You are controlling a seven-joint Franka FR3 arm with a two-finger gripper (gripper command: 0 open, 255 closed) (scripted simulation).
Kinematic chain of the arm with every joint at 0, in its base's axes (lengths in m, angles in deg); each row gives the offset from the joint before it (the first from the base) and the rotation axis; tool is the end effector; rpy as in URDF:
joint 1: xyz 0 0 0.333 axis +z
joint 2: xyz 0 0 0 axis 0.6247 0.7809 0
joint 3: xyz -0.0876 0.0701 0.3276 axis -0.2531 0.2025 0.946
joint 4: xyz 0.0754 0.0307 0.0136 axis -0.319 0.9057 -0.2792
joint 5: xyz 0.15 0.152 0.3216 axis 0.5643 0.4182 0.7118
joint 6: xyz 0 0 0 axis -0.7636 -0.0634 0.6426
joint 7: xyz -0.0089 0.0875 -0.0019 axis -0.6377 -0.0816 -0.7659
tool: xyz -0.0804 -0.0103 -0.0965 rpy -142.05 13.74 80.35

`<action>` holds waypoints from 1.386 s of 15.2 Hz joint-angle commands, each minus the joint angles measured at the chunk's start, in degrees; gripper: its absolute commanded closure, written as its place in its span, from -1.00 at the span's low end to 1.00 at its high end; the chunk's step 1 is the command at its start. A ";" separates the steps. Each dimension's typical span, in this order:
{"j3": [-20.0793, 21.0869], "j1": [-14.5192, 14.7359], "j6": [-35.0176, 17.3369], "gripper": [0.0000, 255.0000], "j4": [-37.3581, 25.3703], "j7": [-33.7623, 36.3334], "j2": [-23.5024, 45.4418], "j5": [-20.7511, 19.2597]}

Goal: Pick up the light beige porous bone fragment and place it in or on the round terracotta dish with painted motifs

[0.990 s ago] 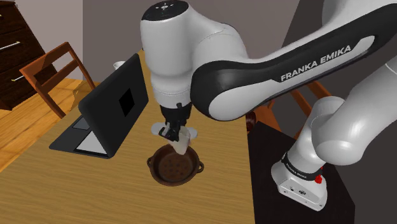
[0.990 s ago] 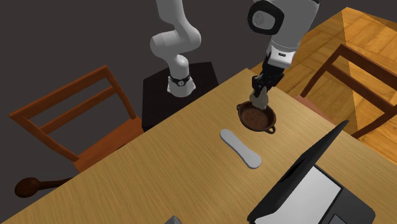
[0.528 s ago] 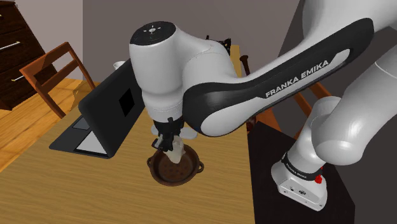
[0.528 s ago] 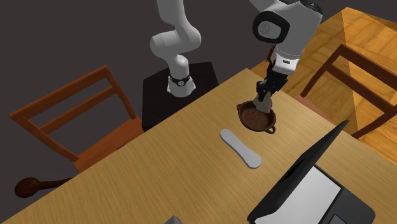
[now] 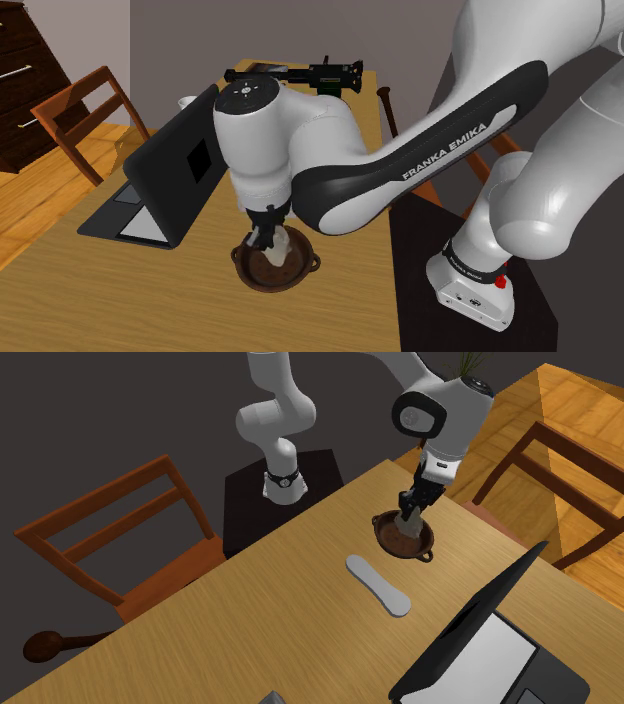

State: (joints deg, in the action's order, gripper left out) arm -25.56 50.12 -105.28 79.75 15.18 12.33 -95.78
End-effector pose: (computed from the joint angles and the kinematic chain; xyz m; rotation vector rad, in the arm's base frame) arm 0.3447 0.3454 0.4017 2.9892 0.3636 0.1256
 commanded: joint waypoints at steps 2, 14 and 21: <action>0.31 -0.11 -2.31 1.00 1.09 1.23 1.53 -1.23; 0.37 -0.15 -2.96 -1.00 1.39 1.59 2.00 -1.62; 0.10 0.54 4.25 -1.00 -2.48 -0.81 -2.18 1.74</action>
State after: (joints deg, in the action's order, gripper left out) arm -25.50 50.47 -102.84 78.49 14.64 10.75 -94.58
